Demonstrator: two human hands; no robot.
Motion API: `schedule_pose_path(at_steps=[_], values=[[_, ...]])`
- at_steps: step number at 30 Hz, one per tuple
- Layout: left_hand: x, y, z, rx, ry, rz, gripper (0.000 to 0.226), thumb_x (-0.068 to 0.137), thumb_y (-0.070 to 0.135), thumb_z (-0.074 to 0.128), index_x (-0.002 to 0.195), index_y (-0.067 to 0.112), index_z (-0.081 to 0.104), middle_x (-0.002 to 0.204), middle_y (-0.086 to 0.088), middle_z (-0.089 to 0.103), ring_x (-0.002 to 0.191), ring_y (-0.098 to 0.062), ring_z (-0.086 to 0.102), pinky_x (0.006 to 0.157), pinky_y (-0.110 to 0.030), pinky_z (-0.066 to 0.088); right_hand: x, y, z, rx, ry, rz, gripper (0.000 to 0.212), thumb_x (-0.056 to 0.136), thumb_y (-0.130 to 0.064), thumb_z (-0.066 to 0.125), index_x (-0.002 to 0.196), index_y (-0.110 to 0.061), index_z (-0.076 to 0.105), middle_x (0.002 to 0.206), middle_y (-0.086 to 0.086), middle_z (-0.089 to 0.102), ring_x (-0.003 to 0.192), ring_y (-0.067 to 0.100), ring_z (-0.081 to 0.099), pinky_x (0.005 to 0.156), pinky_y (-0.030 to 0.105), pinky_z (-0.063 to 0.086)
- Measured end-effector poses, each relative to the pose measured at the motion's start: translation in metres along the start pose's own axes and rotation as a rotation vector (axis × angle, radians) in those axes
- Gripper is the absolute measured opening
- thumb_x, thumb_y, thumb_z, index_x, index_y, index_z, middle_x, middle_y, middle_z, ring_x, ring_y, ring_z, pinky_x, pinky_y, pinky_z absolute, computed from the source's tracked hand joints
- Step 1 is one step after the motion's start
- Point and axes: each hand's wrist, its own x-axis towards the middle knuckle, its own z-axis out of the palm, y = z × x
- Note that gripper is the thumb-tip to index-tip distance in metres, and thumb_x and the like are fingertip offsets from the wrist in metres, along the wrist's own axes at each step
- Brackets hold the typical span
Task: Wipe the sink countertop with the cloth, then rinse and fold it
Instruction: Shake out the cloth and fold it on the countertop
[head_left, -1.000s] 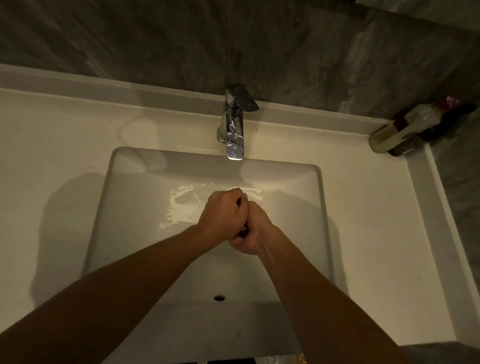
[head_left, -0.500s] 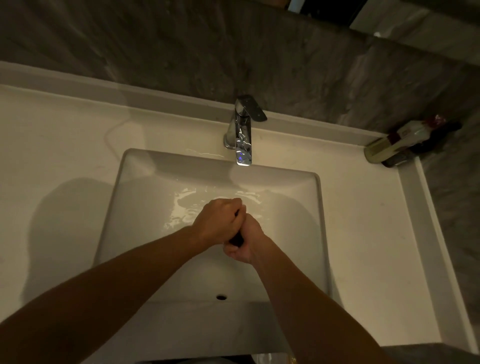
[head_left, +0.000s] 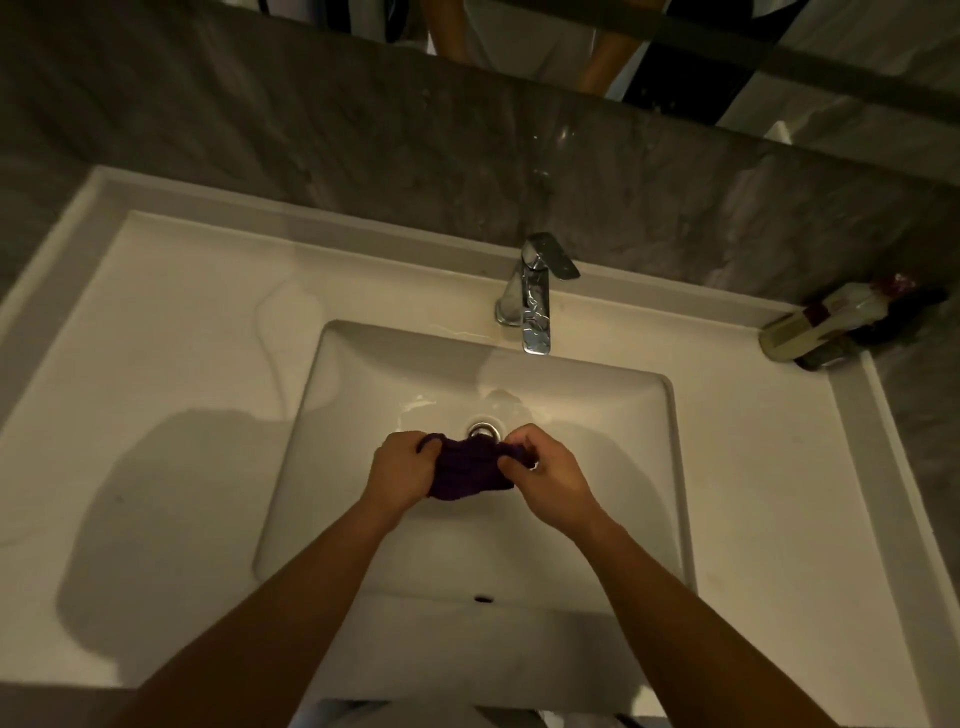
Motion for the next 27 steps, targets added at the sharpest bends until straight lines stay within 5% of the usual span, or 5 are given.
schedule_pose_path(at_steps=[10, 14, 17, 21, 27], values=[[-0.049, 0.051, -0.054, -0.063, 0.312, 0.099, 0.040, 0.089, 0.014, 0.056, 0.054, 0.004, 0.042, 0.052, -0.005, 0.038, 0.049, -0.016, 0.033, 0.049, -0.031, 0.027, -0.005, -0.031, -0.020, -0.218, 0.147, -0.526, 0.006, 0.095, -0.009, 0.063, 0.095, -0.013, 0.068, 0.124, -0.011, 0.060, 0.115, 0.001, 0.048, 0.097, 0.013, 0.033], [-0.072, 0.068, -0.071, -0.173, 0.424, 0.099, 0.042, 0.077, 0.027, 0.062, 0.048, -0.001, 0.050, 0.049, -0.015, 0.045, 0.048, -0.016, 0.041, 0.052, -0.034, 0.038, -0.009, -0.078, -0.039, -0.012, 0.109, -0.539, 0.011, 0.099, -0.004, 0.059, 0.091, -0.010, 0.063, 0.090, 0.003, 0.069, 0.083, 0.011, 0.061, 0.068, 0.023, 0.049], [-0.082, 0.074, -0.085, -0.239, 0.462, 0.132, 0.032, 0.069, 0.028, 0.056, 0.055, 0.003, 0.071, 0.100, -0.006, 0.075, 0.093, -0.010, 0.066, 0.088, -0.032, 0.050, -0.011, -0.116, -0.047, 0.153, 0.006, -0.567, 0.013, 0.100, -0.003, 0.058, 0.088, -0.006, 0.053, 0.076, 0.011, 0.057, 0.066, 0.014, 0.054, 0.061, 0.029, 0.047], [-0.106, 0.067, -0.110, -0.240, 0.449, 0.324, 0.031, 0.076, 0.021, 0.054, 0.054, 0.008, 0.071, 0.157, 0.003, 0.047, 0.139, 0.010, 0.038, 0.110, -0.015, 0.029, -0.006, -0.160, -0.051, 0.333, -0.222, -0.542, 0.015, 0.100, 0.001, 0.057, 0.095, -0.013, 0.054, 0.080, 0.005, 0.061, 0.074, 0.016, 0.059, 0.066, 0.027, 0.049], [-0.141, 0.066, -0.144, -0.442, 0.569, 0.387, 0.052, 0.094, 0.028, 0.062, 0.061, -0.009, 0.049, 0.060, -0.009, 0.052, 0.062, -0.019, 0.045, 0.066, -0.036, 0.035, 0.005, -0.220, -0.037, 0.284, -0.321, -0.650, 0.024, 0.100, 0.000, 0.058, 0.098, -0.020, 0.071, 0.086, -0.009, 0.073, 0.082, 0.003, 0.067, 0.075, 0.019, 0.053]])
